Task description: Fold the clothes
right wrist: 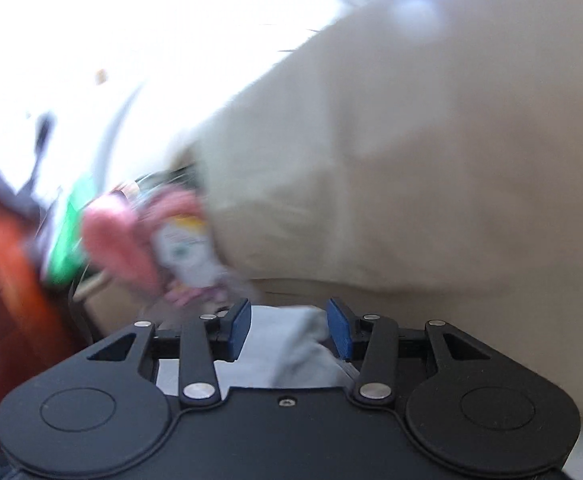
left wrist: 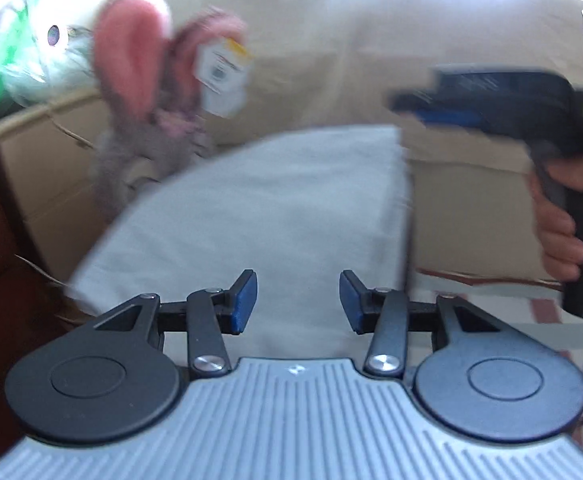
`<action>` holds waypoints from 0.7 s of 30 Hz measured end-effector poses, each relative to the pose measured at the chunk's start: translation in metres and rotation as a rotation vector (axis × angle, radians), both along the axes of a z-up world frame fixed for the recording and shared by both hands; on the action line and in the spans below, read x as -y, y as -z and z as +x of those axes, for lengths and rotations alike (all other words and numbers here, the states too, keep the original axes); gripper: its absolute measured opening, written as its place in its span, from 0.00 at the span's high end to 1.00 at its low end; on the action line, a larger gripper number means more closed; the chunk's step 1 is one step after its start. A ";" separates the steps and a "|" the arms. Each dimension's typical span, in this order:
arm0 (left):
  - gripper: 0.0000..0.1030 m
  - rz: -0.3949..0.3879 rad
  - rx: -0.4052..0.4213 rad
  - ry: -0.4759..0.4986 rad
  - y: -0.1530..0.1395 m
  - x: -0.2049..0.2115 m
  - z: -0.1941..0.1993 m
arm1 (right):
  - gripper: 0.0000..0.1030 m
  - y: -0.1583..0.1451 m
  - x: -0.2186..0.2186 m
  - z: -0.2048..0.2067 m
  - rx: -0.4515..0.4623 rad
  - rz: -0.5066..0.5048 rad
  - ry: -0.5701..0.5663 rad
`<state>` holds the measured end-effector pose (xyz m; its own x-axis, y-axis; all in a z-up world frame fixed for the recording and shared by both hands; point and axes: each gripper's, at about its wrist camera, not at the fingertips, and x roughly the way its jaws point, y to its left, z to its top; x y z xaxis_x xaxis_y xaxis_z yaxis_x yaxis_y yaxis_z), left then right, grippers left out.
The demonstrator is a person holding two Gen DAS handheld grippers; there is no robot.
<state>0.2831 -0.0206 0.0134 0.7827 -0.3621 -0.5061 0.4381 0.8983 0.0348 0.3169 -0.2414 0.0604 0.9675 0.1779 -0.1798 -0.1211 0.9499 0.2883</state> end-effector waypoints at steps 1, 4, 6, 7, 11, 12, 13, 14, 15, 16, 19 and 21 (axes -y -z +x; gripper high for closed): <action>0.56 0.000 -0.023 0.002 0.006 0.004 0.001 | 0.55 0.001 -0.007 0.003 0.002 -0.062 -0.049; 0.57 0.048 -0.040 -0.014 0.021 0.014 -0.007 | 0.60 0.022 -0.007 0.016 -0.086 -0.152 -0.037; 0.56 0.108 -0.014 -0.022 0.026 0.020 -0.017 | 0.56 0.037 0.003 0.019 -0.134 -0.157 -0.010; 0.56 0.142 -0.010 -0.021 0.026 0.023 -0.022 | 0.54 0.043 0.011 0.015 -0.138 -0.126 -0.005; 0.49 0.258 0.014 -0.044 0.027 0.028 -0.048 | 0.50 0.052 0.033 -0.004 -0.179 -0.053 0.132; 0.47 0.276 0.014 -0.054 0.028 0.028 -0.054 | 0.50 0.055 0.037 -0.010 -0.198 -0.054 0.169; 0.46 0.265 -0.001 -0.063 0.029 0.025 -0.059 | 0.50 0.058 0.043 -0.018 -0.214 -0.036 0.173; 0.46 0.235 -0.025 -0.075 0.029 0.023 -0.064 | 0.50 0.062 0.049 -0.028 -0.222 -0.004 0.159; 0.45 0.205 -0.048 -0.087 0.030 0.020 -0.069 | 0.50 0.064 0.050 -0.038 -0.225 0.010 0.135; 0.45 0.174 -0.071 -0.100 0.031 0.016 -0.075 | 0.50 0.067 0.051 -0.048 -0.228 0.019 0.109; 0.32 0.097 -0.112 -0.154 0.027 0.011 -0.094 | 0.48 0.073 0.050 -0.078 -0.237 0.032 0.035; 0.29 0.085 -0.120 -0.181 0.022 0.017 -0.105 | 0.48 0.075 0.047 -0.093 -0.243 0.014 -0.005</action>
<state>0.1781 -0.0372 -0.0083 0.7630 -0.1739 -0.6225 0.2761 0.9585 0.0706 0.2236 -0.2883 -0.0141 0.8951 0.1865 -0.4051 -0.0511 0.9453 0.3223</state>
